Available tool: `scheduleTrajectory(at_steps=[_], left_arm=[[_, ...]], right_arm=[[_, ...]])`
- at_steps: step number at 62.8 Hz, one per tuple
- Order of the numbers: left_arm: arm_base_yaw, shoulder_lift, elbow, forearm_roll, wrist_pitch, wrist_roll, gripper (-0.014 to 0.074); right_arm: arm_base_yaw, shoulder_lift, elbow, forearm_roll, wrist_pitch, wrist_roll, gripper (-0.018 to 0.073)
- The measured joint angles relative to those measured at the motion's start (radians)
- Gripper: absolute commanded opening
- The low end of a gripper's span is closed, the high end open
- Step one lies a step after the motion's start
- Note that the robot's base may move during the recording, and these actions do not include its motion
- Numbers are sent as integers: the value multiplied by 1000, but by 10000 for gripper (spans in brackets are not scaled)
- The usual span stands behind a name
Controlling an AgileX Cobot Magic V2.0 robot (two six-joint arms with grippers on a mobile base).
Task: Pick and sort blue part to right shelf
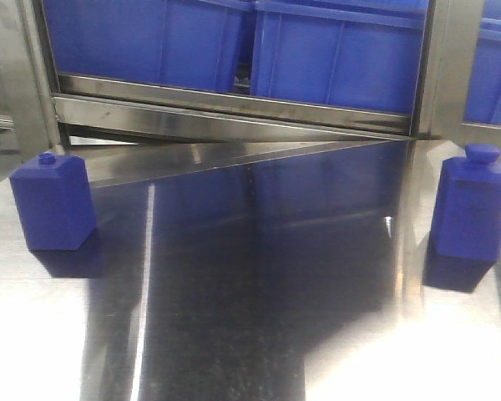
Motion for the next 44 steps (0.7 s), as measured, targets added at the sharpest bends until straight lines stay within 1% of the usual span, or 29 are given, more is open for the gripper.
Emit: scheduleTrajectory(at_steps=[4, 8, 19, 24, 29, 33, 44], left_arm=[[0, 59, -85, 14, 57, 0, 451], [0, 125, -165, 21, 113, 0, 494], [0, 331, -300, 16, 310, 0, 569], [-22, 420, -350, -8, 401, 0, 607], [-64, 515, -393, -41, 480, 0, 643], [-111, 596, -431, -64, 527, 0, 666], [-245, 817, -539, -94, 555, 0, 670]], right_arm=[[0, 0, 0, 0, 0, 0, 32], [0, 0, 0, 0, 0, 0, 32], [0, 0, 0, 0, 0, 0, 32], [0, 0, 0, 0, 0, 0, 32], [0, 0, 0, 0, 0, 0, 32], [0, 0, 0, 0, 0, 0, 32], [0, 0, 0, 0, 0, 0, 32]])
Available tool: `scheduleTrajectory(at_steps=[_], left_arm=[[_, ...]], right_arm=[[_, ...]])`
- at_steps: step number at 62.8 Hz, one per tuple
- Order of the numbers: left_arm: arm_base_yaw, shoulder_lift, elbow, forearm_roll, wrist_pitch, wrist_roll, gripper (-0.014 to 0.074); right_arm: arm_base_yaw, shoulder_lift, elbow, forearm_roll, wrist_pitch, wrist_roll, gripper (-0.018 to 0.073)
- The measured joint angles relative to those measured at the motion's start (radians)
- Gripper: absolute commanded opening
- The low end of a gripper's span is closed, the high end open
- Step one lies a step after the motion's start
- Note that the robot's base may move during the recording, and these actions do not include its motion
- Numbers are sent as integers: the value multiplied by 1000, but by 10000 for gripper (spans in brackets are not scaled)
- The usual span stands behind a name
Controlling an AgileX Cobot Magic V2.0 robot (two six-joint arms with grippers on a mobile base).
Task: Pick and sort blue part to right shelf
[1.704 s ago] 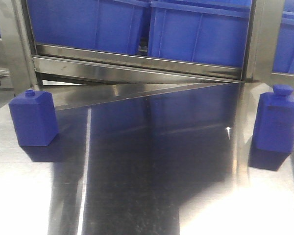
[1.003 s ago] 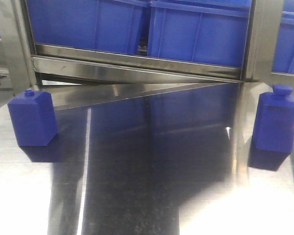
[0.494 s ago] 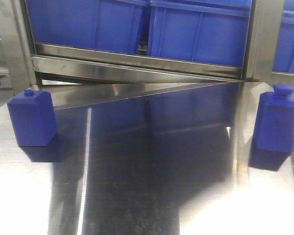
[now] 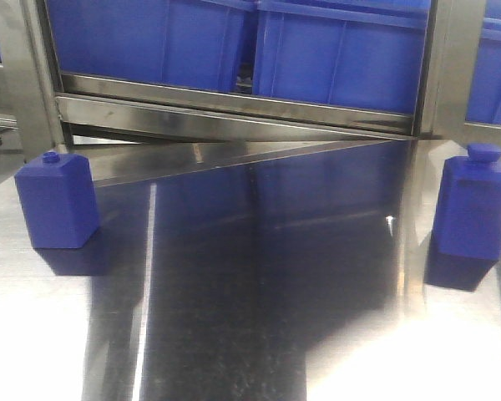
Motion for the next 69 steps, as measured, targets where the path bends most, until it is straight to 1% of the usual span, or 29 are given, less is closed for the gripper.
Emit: scheduleTrajectory(at_steps=[5, 12, 28, 37, 46, 56, 69], left_arm=[[-53, 104, -61, -6, 7, 0, 670], [-92, 253, -162, -9, 35, -7, 670], [-98, 583, -444, -11, 249, -91, 670], [-98, 711, -543, -7, 308, -117, 670], [-98, 795, -572, 0, 337, -125, 670], [-98, 866, -574, 37, 398, -159, 670], [-98, 917, -574, 45, 418, -174, 669]], right_arm=[[0, 0, 0, 0, 0, 0, 32], [0, 0, 0, 0, 0, 0, 32], [0, 0, 0, 0, 0, 0, 32], [0, 0, 0, 0, 0, 0, 32], [0, 0, 0, 0, 0, 0, 32], [0, 0, 0, 0, 0, 0, 32], [0, 0, 0, 0, 0, 0, 32]])
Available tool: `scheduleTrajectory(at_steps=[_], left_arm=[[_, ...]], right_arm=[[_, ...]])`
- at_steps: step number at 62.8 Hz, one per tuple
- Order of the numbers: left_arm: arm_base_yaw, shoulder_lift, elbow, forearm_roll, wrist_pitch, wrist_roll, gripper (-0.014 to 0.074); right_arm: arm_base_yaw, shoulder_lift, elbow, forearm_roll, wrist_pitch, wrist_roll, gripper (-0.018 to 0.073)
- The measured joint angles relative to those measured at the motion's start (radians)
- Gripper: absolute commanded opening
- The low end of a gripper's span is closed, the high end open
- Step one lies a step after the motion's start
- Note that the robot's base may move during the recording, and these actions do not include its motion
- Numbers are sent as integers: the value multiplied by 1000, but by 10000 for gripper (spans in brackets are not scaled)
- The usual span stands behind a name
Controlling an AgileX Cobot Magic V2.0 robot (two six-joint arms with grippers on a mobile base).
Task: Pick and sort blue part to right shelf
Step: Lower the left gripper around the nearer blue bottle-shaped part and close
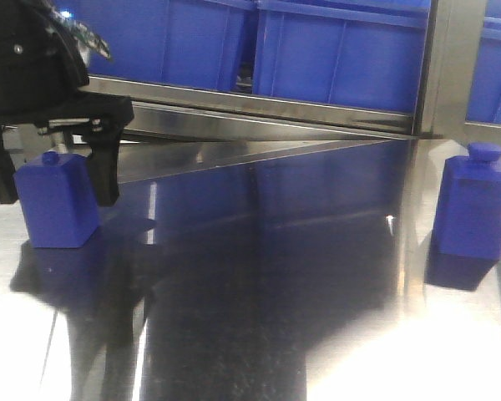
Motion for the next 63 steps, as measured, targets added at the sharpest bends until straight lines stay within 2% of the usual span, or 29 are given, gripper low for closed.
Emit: scheduleTrajectory(at_steps=[7, 13, 30, 39, 46, 63], left_arm=[[0, 21, 0, 0, 10, 0, 653], [0, 26, 0, 0, 15, -1, 600], [0, 26, 0, -17, 17, -1, 337], [0, 26, -2, -19, 26, -1, 254], [0, 26, -2, -22, 37, -1, 225], [0, 26, -36, -22, 106, -1, 224]], right_arm=[[0, 0, 0, 0, 0, 0, 32], [0, 0, 0, 0, 0, 0, 32], [0, 0, 0, 0, 0, 0, 32], [0, 0, 0, 0, 0, 0, 32], [0, 0, 0, 0, 0, 0, 32], [0, 0, 0, 0, 0, 0, 32]])
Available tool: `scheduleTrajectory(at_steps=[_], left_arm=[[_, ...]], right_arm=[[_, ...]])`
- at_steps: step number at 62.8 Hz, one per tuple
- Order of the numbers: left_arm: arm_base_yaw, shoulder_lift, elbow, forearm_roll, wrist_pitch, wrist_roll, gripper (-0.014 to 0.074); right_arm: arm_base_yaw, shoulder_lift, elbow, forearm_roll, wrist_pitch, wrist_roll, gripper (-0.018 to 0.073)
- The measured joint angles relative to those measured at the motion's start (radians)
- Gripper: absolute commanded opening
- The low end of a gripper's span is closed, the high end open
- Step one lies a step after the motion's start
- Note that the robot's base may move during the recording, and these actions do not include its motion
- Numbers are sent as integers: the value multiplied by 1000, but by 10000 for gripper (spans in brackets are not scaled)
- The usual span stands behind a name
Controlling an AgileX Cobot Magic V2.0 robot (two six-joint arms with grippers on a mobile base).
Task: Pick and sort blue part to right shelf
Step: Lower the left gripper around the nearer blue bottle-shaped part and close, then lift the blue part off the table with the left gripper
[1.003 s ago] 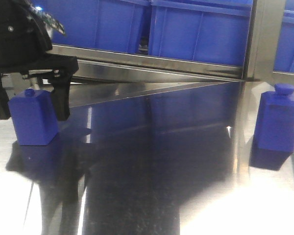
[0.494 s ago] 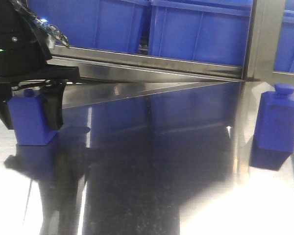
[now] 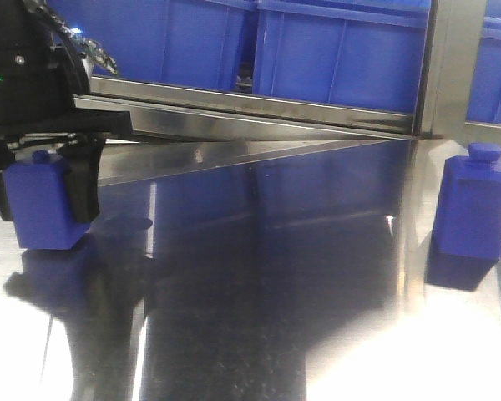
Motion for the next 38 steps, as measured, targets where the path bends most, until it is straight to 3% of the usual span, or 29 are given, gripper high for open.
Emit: scheduleTrajectory(at_steps=[11, 18, 24, 38], left_arm=[[-5, -29, -20, 8, 14, 26, 224], [-30, -99, -9, 54, 1, 52, 224], [-65, -202, 37, 101, -61, 59, 224], [-94, -473, 186, 108, -221, 63, 224]], right_arm=[[0, 0, 0, 0, 0, 0, 32], [0, 0, 0, 0, 0, 0, 32], [0, 0, 0, 0, 0, 0, 32], [0, 0, 0, 1, -1, 0, 32]])
